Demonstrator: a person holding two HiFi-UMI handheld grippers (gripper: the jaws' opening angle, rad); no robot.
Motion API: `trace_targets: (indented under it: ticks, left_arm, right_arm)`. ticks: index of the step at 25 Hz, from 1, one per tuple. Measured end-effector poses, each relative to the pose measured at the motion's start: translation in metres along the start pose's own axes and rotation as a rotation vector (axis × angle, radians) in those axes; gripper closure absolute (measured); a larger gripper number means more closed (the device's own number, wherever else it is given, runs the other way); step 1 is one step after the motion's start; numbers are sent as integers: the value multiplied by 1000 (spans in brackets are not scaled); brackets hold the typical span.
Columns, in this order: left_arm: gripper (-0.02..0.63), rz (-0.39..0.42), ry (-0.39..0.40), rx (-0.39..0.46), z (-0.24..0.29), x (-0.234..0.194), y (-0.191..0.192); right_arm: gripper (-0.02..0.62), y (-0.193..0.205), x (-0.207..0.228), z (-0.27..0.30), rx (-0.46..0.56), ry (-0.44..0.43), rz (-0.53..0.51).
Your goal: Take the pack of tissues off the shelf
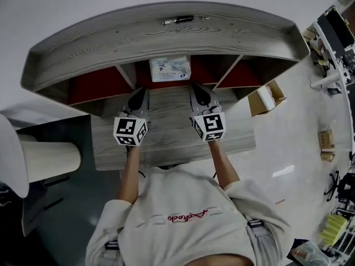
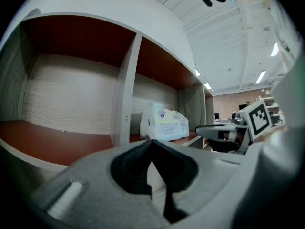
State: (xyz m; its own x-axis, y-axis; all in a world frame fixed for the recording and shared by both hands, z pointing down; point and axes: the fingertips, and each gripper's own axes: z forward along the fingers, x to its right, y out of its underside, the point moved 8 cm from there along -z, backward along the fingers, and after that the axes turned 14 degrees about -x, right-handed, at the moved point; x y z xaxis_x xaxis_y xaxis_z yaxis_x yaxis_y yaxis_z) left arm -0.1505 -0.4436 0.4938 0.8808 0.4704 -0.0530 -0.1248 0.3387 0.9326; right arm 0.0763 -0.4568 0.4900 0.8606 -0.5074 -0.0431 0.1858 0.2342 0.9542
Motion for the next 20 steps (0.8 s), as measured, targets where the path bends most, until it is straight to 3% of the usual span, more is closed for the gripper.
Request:
trace_targets:
  ticks: [5, 9, 12, 20]
  left_arm:
    - [607, 2, 23, 6, -2, 0, 2]
    - [607, 3, 35, 5, -6, 2, 5]
    - [607, -1, 37, 1, -10, 3, 9]
    - [607, -21, 24, -9, -21, -2, 20]
  right_arm:
    - [564, -4, -4, 0, 9, -8, 1]
    - [420, -10, -3, 6, -13, -52, 30]
    - [356, -18, -1, 13, -33, -69, 30]
    - [344, -40, 2, 33, -121, -67, 32]
